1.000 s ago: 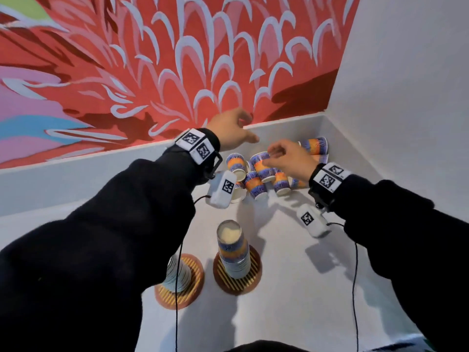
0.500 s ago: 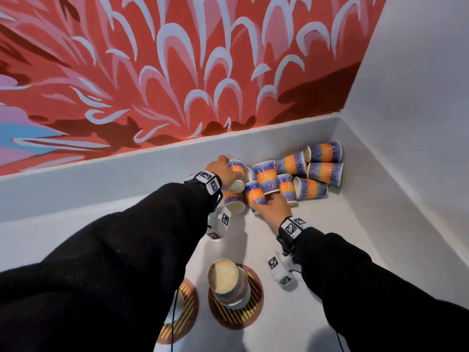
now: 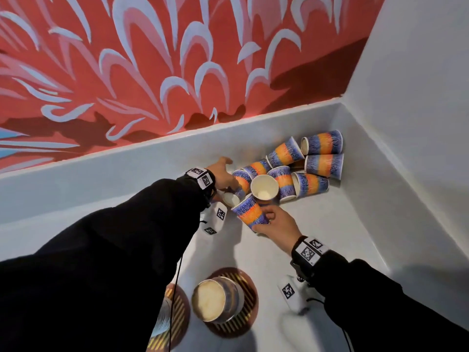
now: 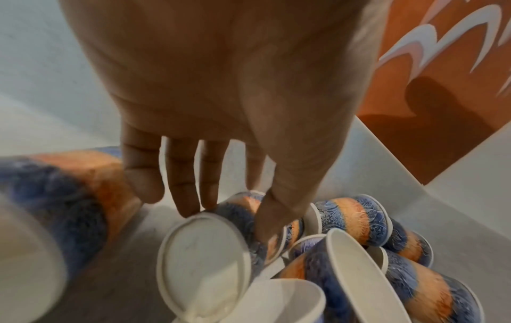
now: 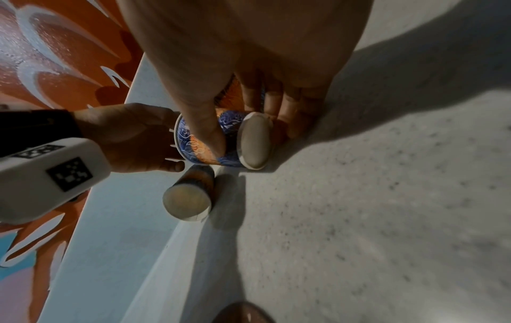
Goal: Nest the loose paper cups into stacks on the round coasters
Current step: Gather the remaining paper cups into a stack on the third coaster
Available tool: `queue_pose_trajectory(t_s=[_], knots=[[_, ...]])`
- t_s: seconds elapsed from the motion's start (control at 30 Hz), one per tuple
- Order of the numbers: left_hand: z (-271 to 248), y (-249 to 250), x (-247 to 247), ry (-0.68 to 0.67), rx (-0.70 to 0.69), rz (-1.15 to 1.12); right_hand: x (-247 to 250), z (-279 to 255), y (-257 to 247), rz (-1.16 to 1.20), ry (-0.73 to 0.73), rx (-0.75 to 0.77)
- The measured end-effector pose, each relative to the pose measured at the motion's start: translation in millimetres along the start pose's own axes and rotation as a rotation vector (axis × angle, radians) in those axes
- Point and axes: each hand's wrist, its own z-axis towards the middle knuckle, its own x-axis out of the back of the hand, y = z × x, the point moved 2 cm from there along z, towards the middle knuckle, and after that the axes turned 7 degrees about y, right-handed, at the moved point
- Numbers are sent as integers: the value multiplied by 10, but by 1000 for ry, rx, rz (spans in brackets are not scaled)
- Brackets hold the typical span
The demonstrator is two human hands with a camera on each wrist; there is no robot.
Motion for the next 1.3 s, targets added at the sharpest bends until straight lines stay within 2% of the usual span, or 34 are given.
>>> queue_pose_trajectory(t_s=[0.1,0.2,0.4,0.67,0.73,0.83,0.9,0.97,1.03,1.1,1.13,1.2,1.3], knots=[[-70,0,-82,-122,13,-42,35,-22,69,-19,-14,11],[-178,19,-115,-117,44,-93,48,-43,119,29,-15,-4],[-249,62,-101,-187,-4,-140,69,-133,127,155,-20,-18],[-467,103,48,-251,-57,60,14,-247,112,191,-27,-28],[-478,99,167,-188,-76,43,-1,-257,106,209,-33,-24],[-300,-94,433,208,-36,94,-5,-273,77,219,-25,-10],[-260,-310,534,359,81,249,-8,-266,88,211,-31,-2],[-258,-543,484,314,196,386,-4,-265,101,207,-40,-1],[-207,-760,329,177,261,497,0,-261,124,213,-51,-2],[-15,-983,178,103,305,517,-3,-256,143,217,-62,1],[103,-1068,123,107,314,495,-7,-246,159,218,-62,4],[90,-995,97,124,304,457,-13,-239,161,222,-62,9],[-226,-651,155,148,222,464,-22,-245,150,220,-53,31]])
